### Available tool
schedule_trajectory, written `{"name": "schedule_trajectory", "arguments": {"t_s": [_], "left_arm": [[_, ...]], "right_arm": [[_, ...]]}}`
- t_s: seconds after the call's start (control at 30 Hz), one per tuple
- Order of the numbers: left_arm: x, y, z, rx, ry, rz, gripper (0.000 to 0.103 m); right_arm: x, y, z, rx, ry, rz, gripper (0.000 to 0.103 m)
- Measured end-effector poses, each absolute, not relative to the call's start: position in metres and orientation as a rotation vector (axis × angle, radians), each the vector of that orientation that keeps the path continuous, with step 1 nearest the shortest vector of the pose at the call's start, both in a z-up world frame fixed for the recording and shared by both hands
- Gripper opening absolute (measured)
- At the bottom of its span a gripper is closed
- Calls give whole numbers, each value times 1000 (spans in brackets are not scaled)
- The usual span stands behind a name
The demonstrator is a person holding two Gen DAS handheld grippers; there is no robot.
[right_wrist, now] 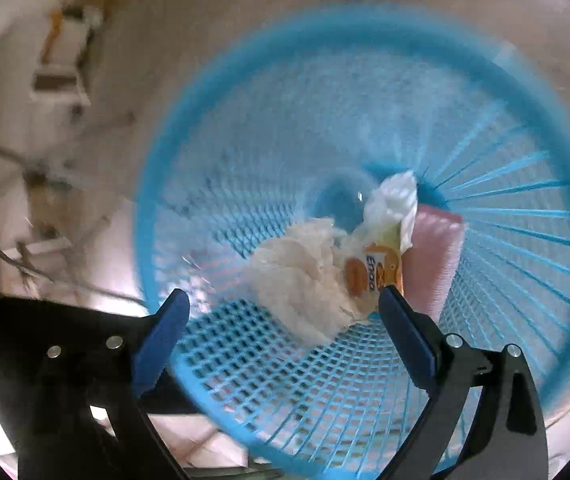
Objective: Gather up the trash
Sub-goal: 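Drop the crumpled paper into the blue basket with the right gripper, then lower the clear plastic bag over the blue basket and open the left gripper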
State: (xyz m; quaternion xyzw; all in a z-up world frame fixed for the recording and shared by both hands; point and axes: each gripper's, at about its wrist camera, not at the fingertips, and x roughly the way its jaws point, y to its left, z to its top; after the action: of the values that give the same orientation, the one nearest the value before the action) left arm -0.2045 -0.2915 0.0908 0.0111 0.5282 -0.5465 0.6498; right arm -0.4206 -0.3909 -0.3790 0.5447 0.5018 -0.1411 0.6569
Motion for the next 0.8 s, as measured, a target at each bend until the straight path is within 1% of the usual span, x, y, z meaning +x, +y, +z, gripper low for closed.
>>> {"name": "schedule_trajectory", "arguments": {"t_s": [0.13,0.27,0.33,0.4,0.43,0.47,0.5,0.57,0.63,0.7,0.77,0.8], "left_arm": [[-234,-341,21,191,1367,-1272,2],[-265,-387,-63,360,1525,-1293,2],[-277,-413,-117,437,1614,-1282,2],[-289,-432,-161,544,1665,-1224,13],[-291,-442,-187,618,1672,-1164,29],[-287,-446,-200,655,1670,-1117,36],[-287,-447,-209,689,1665,-1072,39],[-284,-445,-209,713,1636,-1033,41],[-276,-439,-188,690,1572,-1041,43],[-272,-425,-154,678,1502,-1072,43],[-273,-411,-116,622,1478,-1142,43],[-271,-397,-89,569,1445,-1181,43]], "right_arm": [[-471,-421,-329,1253,970,-427,93],[-530,-443,-283,1240,826,-571,93],[-552,-453,-272,1253,785,-614,93],[-566,-458,-266,1264,754,-640,93],[-571,-459,-264,1268,741,-654,93],[-572,-460,-262,1274,737,-658,93],[-573,-458,-263,1281,733,-660,93],[-571,-454,-261,1292,717,-645,93],[-559,-447,-256,1275,719,-623,93],[-554,-444,-244,1254,728,-596,93],[-535,-440,-229,1231,725,-543,93],[-526,-438,-218,1213,718,-517,93]]}}
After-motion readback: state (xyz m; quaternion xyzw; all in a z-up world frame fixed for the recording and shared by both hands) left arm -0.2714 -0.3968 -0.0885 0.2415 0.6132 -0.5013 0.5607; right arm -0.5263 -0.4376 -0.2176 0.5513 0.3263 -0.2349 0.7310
